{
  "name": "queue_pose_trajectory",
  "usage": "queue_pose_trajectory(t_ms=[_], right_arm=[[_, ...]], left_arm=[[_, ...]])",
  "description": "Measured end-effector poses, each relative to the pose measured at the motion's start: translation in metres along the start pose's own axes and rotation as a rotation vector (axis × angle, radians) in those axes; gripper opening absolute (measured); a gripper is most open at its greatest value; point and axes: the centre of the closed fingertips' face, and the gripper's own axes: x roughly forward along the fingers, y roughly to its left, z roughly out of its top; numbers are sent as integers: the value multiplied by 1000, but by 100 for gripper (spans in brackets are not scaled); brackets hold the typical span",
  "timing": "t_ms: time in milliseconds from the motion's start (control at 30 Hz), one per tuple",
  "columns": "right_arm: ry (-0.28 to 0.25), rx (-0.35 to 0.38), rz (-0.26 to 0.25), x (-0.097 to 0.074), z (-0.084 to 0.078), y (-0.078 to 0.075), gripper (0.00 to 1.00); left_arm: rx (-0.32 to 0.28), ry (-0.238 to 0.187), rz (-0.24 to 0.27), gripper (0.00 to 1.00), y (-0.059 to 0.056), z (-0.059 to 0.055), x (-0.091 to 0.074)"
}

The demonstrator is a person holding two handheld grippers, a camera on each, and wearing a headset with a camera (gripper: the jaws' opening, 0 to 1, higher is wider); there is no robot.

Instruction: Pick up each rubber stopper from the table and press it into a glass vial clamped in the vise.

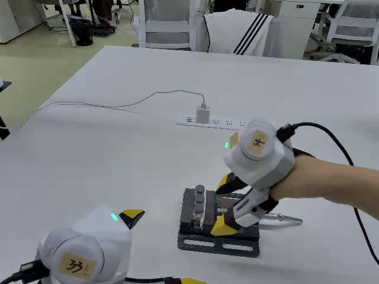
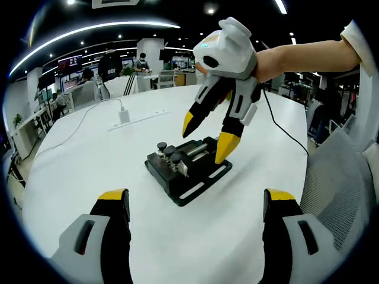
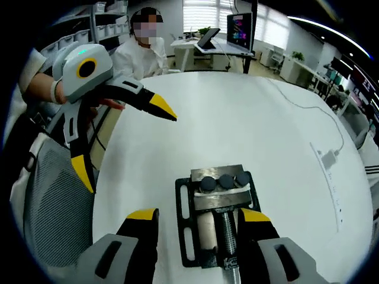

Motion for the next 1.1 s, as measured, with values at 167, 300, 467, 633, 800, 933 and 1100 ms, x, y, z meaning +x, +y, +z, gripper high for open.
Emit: queue_pose_trajectory(t_ms=[167,300,467,633,800,933,1100], right_arm=[[-64,81,-43,-16,-21,11,61],[-104,130,-47,-24,-38,21,68],[-152,212,-111,-36,-59,24,80],[-175,230,-160,-45,-74,32,98],[-167,257,-182,-48,-91,39,99],[-202,298,-217,-54,-98,40,99],[-249,370,-243,-61,-107,40,99]], left_arm=[[-2,3,-1,93,1,-3,0],[-2,9,-1,93,2,-6,-2],[3,14,-1,94,0,-11,-4],[0,15,0,96,2,-14,-5],[-2,25,1,97,5,-20,-6],[-7,30,9,97,9,-22,-9],[-13,36,18,98,13,-24,-11]])
